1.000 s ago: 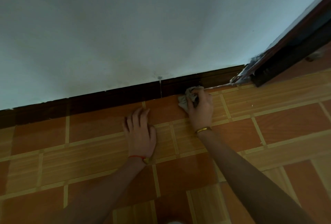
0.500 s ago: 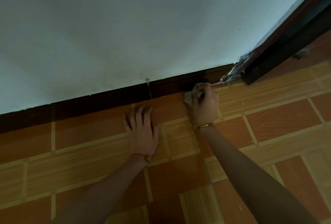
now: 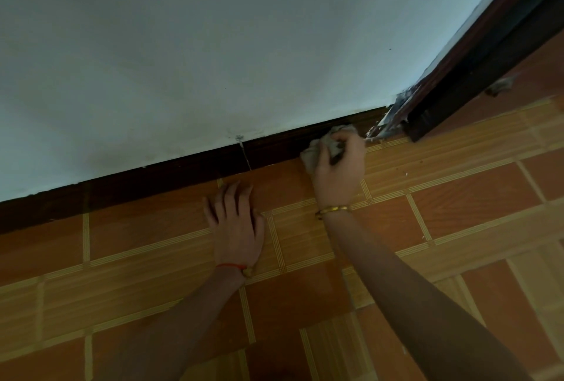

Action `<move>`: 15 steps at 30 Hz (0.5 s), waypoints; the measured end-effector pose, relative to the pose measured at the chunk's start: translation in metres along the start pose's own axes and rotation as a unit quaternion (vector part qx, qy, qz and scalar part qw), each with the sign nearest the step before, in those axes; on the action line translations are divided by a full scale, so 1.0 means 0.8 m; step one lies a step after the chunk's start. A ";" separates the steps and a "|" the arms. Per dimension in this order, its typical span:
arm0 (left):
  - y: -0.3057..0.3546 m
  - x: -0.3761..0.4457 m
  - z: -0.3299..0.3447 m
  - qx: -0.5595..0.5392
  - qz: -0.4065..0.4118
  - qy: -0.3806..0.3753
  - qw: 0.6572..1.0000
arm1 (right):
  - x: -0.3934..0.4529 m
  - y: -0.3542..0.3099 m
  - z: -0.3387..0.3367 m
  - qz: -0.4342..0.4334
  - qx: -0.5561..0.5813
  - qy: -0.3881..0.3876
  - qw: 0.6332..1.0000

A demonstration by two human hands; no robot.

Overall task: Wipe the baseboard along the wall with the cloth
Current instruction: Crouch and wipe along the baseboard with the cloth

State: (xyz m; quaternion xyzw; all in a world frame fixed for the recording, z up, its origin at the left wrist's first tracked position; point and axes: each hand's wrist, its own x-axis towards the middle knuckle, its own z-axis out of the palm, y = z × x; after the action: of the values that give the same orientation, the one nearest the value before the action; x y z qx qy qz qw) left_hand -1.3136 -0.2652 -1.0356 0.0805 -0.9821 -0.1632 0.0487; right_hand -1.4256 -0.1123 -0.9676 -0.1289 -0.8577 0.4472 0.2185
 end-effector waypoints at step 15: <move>0.001 0.001 -0.001 0.009 0.001 -0.004 1.000 | 0.022 -0.007 -0.013 -0.019 0.019 0.073 0.997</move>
State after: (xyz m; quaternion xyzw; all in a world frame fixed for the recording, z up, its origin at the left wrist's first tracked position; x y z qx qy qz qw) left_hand -1.3146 -0.2646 -1.0341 0.0795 -0.9838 -0.1545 0.0443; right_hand -1.4361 -0.1011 -0.9534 -0.1408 -0.8333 0.4482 0.2913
